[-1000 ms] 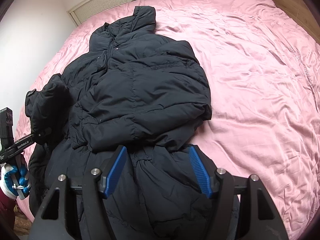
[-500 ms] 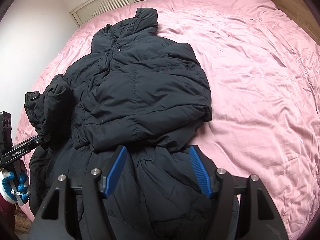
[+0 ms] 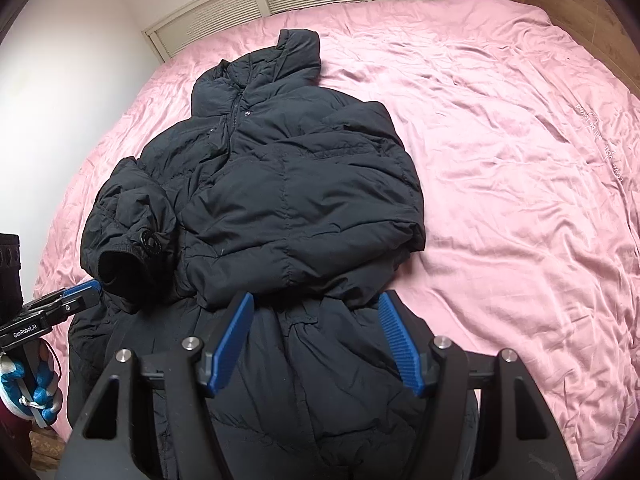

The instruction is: Fold large clothes

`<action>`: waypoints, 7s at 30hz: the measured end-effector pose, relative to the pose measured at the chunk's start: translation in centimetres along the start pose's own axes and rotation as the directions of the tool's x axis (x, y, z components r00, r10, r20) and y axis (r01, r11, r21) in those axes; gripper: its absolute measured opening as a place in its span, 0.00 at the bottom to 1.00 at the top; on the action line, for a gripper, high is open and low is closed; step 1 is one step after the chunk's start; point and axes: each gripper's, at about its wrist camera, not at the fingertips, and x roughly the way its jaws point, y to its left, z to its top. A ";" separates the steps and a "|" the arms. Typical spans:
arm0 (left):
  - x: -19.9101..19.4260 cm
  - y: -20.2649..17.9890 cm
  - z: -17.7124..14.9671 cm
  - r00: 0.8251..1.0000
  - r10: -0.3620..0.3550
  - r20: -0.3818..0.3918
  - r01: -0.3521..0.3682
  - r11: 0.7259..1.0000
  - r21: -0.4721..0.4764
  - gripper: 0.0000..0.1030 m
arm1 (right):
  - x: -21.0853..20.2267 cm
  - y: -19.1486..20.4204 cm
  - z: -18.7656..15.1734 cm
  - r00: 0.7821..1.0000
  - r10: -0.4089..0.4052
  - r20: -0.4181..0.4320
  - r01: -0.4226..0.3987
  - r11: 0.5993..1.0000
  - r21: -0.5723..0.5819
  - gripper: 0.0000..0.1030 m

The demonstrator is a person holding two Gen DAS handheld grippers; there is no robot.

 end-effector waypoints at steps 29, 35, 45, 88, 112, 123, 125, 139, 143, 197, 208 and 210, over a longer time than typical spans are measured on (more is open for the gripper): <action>-1.4 14.1 7.3 0.984 0.179 0.008 -0.179 0.984 -0.003 0.42 | 6.2 21.3 3.0 0.963 0.261 -0.059 -0.268 0.942 -0.201 0.62; 2.2 15.7 5.7 0.983 0.177 -0.041 -0.177 0.984 -0.003 0.43 | 12.3 19.2 0.6 0.973 0.167 -0.159 -0.192 0.969 -0.158 0.61; 2.9 15.2 5.6 0.974 0.216 -0.070 -0.214 0.976 0.036 0.43 | 14.6 18.3 -0.6 0.965 0.132 -0.228 -0.173 0.970 -0.171 0.60; 3.8 10.6 10.6 0.880 0.475 0.020 -0.470 0.876 -0.109 0.61 | 8.9 9.2 5.9 0.940 0.303 -0.159 -0.339 0.888 -0.310 0.62; -1.4 14.0 20.0 0.911 0.385 0.145 -0.375 0.922 -0.093 0.78 | 6.6 3.0 18.4 0.994 0.108 0.021 -0.101 0.974 -0.202 0.62; 2.6 18.7 26.9 0.927 0.344 0.150 -0.303 0.922 -0.242 0.78 | 14.6 0.2 27.0 0.987 0.160 0.030 -0.155 0.979 -0.130 0.62; 3.9 19.4 28.4 0.933 0.327 0.148 -0.282 0.923 -0.262 0.78 | 16.1 -0.2 28.6 0.986 0.161 0.034 -0.156 0.981 -0.117 0.62; 14.2 21.4 37.5 0.981 0.156 0.112 -0.116 0.946 -0.302 0.78 | 24.9 -3.0 38.7 0.941 0.315 0.123 -0.326 0.941 0.086 0.62; 16.6 21.7 39.5 0.985 0.130 0.112 -0.088 0.944 -0.318 0.78 | 27.2 -2.7 41.0 0.924 0.358 0.137 -0.373 0.922 0.105 0.63; 5.1 13.8 22.0 0.986 0.014 0.165 0.007 0.992 -0.124 0.09 | 11.5 4.7 26.0 0.967 0.257 -0.003 -0.235 0.882 -0.409 0.17; 6.9 14.2 14.7 0.992 0.074 0.102 -0.066 0.995 -0.075 0.12 | 15.5 0.5 14.6 0.970 0.231 -0.080 -0.244 0.922 -0.299 0.18; 7.1 14.2 14.3 0.990 0.086 0.107 -0.079 0.994 -0.072 0.12 | 15.4 0.1 13.8 0.968 0.242 -0.063 -0.250 0.928 -0.277 0.18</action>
